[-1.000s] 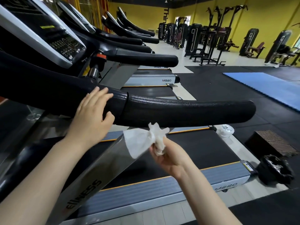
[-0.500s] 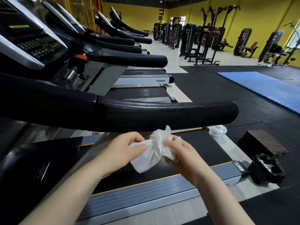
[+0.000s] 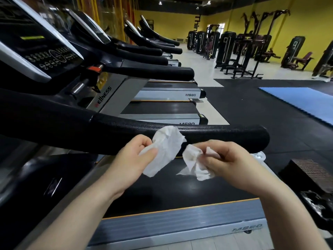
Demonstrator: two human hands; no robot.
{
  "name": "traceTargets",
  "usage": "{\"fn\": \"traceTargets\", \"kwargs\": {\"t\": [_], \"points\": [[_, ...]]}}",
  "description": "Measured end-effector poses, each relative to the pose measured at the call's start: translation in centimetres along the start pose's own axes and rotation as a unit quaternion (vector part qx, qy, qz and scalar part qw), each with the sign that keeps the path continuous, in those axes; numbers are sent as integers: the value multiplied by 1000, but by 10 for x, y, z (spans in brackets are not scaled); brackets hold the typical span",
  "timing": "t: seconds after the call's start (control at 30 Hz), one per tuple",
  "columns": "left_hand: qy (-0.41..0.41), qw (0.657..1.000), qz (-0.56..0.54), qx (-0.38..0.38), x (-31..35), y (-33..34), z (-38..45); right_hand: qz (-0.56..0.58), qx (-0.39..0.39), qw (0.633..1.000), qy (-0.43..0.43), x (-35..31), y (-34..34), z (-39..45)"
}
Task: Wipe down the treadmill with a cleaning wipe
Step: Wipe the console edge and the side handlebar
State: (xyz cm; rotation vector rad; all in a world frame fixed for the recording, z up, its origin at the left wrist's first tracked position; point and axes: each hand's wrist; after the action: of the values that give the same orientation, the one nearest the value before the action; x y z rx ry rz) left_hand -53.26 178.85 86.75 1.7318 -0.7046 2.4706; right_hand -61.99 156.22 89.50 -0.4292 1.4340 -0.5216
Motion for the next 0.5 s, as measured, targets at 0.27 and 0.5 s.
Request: {"fn": "traceTargets", "kwargs": {"t": [0.27, 0.5], "points": [[-100, 938, -302, -136, 7, 23, -3, 68, 76, 994, -29, 0, 34, 30], [-53, 978, -199, -40, 2, 29, 1, 47, 99, 986, -122, 14, 39, 30]]}}
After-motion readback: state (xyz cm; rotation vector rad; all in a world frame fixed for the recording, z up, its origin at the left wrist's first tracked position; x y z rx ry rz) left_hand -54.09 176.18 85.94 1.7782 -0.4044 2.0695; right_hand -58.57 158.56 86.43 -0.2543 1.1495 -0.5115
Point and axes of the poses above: each hand's wrist, its own z-axis towards the middle knuckle, its own y-axis out of the palm, x = y × z, and after that the axes turned 7 degrees about y, right-handed
